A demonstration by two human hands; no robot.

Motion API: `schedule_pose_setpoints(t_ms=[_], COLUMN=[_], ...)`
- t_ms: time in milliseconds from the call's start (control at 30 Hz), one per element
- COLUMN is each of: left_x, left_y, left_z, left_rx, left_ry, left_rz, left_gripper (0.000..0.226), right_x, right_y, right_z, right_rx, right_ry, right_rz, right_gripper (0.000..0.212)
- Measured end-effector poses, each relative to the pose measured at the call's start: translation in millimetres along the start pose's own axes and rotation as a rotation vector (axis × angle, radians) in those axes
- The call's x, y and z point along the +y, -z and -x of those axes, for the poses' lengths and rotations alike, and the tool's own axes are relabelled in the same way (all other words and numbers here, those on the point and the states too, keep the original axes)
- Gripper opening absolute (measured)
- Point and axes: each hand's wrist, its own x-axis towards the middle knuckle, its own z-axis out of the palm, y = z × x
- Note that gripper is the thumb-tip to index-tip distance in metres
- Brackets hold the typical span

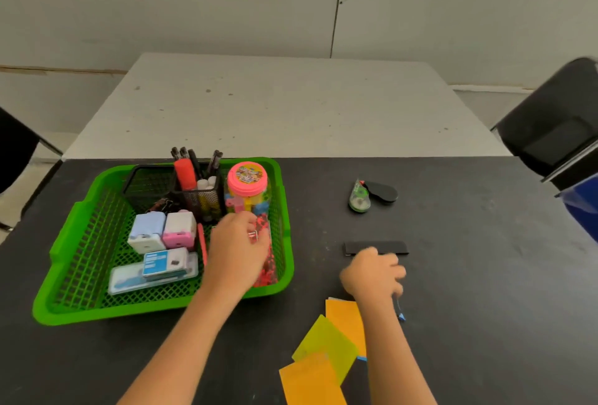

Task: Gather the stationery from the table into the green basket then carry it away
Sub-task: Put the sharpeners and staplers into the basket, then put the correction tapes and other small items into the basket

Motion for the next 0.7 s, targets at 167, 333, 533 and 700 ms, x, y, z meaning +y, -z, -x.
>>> schedule_pose_setpoints(t_ms=[167,333,533,700], left_x=[46,74,74,60], left_y=[-49,-93,-132,-134], left_z=[24,27,-4,-22], left_rx=[-0.301,-0.931,-0.299,-0.222], left_ry=[0.111,0.865,0.844,0.812], left_rz=[0.310,0.755,1.368,1.329], left_gripper=[0.021,0.083,0.032,0.041], right_x=[23,14,14,-13], right_y=[12,34,26,24], right_z=[-20,-29,-61,-120], right_rx=[-0.027,0.129,-0.196,0.127], right_ry=[0.069,0.358,0.480,0.338], right_rz=[-0.071,-0.731,-0.972,-0.736], right_gripper=[0.047,0.052,0.034,0.047])
